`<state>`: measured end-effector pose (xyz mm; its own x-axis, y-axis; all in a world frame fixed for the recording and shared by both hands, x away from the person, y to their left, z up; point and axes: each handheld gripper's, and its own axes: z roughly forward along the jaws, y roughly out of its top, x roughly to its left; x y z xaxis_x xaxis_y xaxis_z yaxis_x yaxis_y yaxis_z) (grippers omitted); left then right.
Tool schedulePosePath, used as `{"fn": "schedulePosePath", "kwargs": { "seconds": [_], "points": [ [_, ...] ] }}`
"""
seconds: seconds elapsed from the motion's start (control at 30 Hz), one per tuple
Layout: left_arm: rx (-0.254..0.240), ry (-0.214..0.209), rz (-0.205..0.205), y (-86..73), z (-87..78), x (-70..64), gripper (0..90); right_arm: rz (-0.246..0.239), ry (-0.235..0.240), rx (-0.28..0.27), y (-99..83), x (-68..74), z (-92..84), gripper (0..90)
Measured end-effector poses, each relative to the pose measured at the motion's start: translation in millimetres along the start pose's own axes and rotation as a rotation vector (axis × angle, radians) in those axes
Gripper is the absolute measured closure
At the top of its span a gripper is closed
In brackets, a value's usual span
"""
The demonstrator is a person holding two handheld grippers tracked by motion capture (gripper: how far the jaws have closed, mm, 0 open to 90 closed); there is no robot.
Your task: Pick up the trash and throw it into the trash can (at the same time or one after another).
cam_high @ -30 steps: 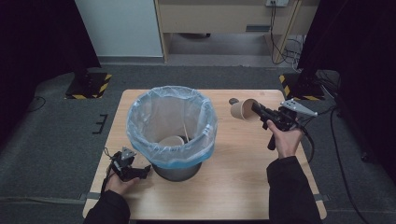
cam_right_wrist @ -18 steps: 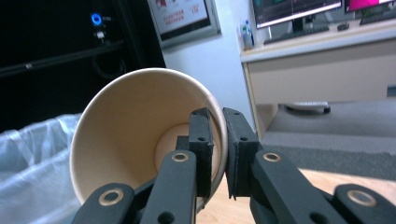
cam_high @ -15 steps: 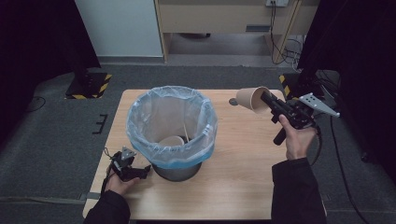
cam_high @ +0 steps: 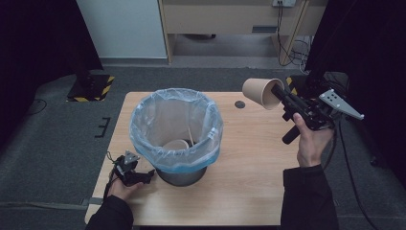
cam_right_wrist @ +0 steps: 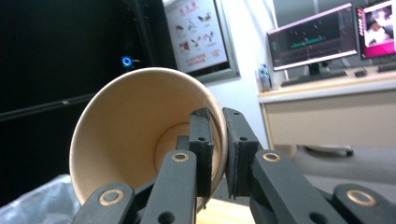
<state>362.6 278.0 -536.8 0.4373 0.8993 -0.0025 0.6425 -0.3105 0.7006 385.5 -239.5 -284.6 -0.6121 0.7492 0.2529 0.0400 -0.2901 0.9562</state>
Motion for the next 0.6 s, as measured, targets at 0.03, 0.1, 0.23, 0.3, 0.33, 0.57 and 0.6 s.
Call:
{"fn": "schedulePosePath", "kwargs": {
  "seconds": [0.03, 0.1, 0.23, 0.3, 0.33, 0.57, 0.6],
  "points": [
    [0.000, 0.000, 0.000, 0.0, 0.0, 0.0, 0.0, -0.004, 0.008, -0.006, 2.7, 3.3, 0.6, 83.3],
    [0.000, 0.000, 0.000, 0.0, 0.0, 0.0, 0.0, -0.009, 0.027, -0.016, 8.1, 10.7, 2.6, 83.3],
    [0.000, 0.000, 0.000, 0.0, 0.0, 0.0, 0.0, -0.012, 0.054, -0.028, 14.1, 21.4, 7.6, 83.3],
    [0.000, 0.000, 0.000, 0.0, 0.0, 0.0, 0.0, -0.015, 0.069, -0.029, 15.7, 27.3, 11.4, 83.3],
    [0.000, 0.000, 0.000, 0.0, 0.0, 0.0, 0.0, -0.017, 0.078, -0.028, 16.3, 30.4, 13.8, 83.3],
    [0.000, 0.000, 0.000, 0.0, 0.0, 0.0, 0.0, -0.030, 0.137, 0.001, 13.7, 55.8, 35.8, 83.2],
    [0.000, 0.000, 0.000, 0.0, 0.0, 0.0, 0.0, -0.028, 0.147, 0.006, 12.5, 59.3, 39.5, 83.3]
  ]
}}
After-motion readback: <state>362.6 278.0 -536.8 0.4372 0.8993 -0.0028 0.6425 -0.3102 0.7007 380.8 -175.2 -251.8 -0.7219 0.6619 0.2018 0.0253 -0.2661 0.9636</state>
